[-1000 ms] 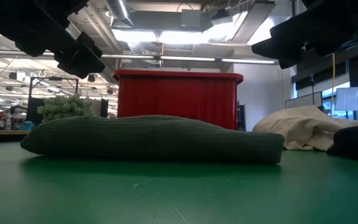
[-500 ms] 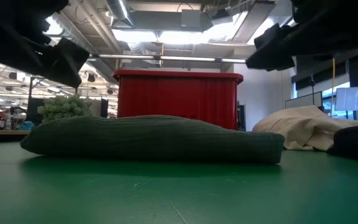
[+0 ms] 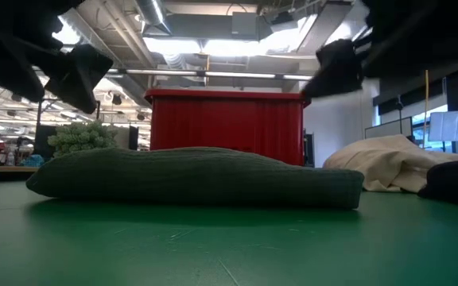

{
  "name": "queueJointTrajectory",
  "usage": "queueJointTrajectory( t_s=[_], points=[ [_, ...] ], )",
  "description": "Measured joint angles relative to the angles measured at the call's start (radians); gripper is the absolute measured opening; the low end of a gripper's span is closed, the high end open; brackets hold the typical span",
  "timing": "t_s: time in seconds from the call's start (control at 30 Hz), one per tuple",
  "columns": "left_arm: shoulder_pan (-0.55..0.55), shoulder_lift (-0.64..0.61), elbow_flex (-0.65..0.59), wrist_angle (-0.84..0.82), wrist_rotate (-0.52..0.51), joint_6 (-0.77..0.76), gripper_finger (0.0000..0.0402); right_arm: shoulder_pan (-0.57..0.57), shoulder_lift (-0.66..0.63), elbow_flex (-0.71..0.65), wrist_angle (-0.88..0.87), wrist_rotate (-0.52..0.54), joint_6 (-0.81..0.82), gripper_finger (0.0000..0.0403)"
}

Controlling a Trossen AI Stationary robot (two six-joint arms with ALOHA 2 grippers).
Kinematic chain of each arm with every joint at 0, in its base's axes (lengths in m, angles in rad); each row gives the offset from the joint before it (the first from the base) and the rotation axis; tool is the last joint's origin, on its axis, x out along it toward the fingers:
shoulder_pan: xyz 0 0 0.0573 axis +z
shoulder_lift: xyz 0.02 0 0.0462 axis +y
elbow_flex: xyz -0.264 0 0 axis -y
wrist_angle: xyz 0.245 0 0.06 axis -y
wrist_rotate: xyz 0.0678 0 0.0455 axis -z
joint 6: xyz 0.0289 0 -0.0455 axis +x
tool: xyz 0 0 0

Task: Fold laundry
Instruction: Fold the green polo shirt

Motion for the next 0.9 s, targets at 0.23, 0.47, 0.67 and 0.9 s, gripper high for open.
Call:
queueJointTrajectory(
  t_s=[0.23, 0.47, 0.67, 0.9],
  points=[
    [-0.005, 0.067, 0.012, 0.005, -0.001, 0.0, 0.0225, 0.002, 0.045, 0.001, -0.028, 0.047, 0.0, 0.036],
    [-0.008, 0.146, 0.064, 0.006, 0.002, 0.008, 0.0225, 0.003, 0.052, 0.013, -0.05, 0.083, 0.0, 0.036],
    [0.017, 0.198, 0.068, -0.073, -0.007, -0.007, 0.0225, 0.0, 0.09, 0.013, -0.08, 0.133, -0.025, 0.036],
    [0.017, 0.211, 0.131, -0.066, -0.119, 0.047, 0.0225, 0.0, 0.159, 0.013, -0.056, 0.164, -0.032, 0.036]
  ],
)
